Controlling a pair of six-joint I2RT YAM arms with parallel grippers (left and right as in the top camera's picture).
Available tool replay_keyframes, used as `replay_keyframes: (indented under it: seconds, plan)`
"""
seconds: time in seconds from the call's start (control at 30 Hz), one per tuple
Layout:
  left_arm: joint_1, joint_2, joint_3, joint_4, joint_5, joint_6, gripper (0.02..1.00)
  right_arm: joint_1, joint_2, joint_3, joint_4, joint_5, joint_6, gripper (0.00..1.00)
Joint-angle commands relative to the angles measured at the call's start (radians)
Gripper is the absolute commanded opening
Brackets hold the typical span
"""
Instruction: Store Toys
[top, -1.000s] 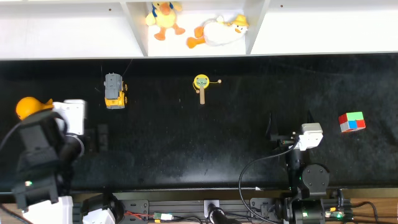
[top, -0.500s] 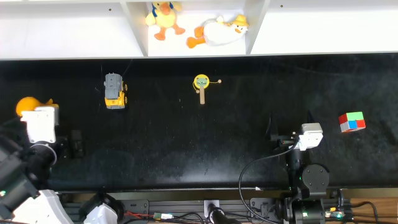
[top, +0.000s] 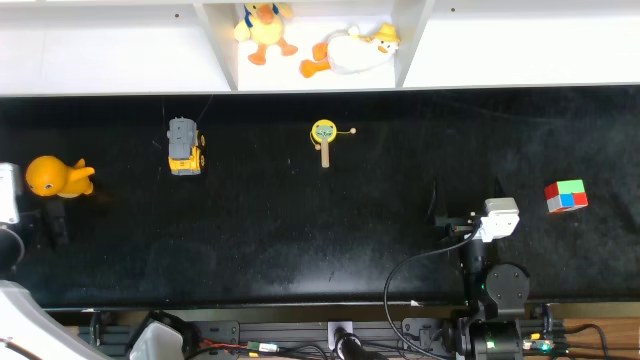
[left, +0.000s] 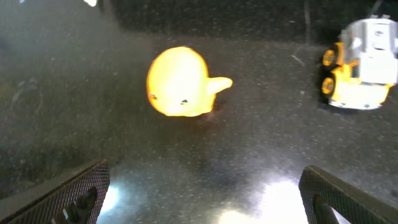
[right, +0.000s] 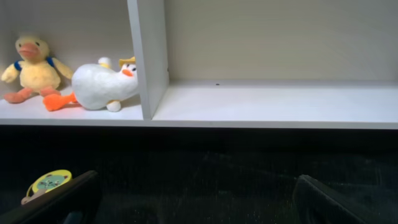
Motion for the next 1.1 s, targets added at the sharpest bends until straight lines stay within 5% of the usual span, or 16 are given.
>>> replay_keyframes:
  seconds: [0.03, 0.73, 1.1]
  plan:
    - [0.018, 0.066, 0.035, 0.003, 0.058, -0.01, 0.996, 0.0, -0.008, -0.014, 0.005, 0.008, 0.007, 0.996]
    - [-0.01, 0.385, 0.035, 0.235, 0.109, -0.011, 0.993, 0.0, -0.008, -0.014, 0.005, 0.008, 0.007, 0.993]
    - [-0.089, 0.429, 0.035, 0.292, 0.063, -0.008, 0.991, 0.0, -0.008, -0.014, 0.005, 0.008, 0.007, 0.996]
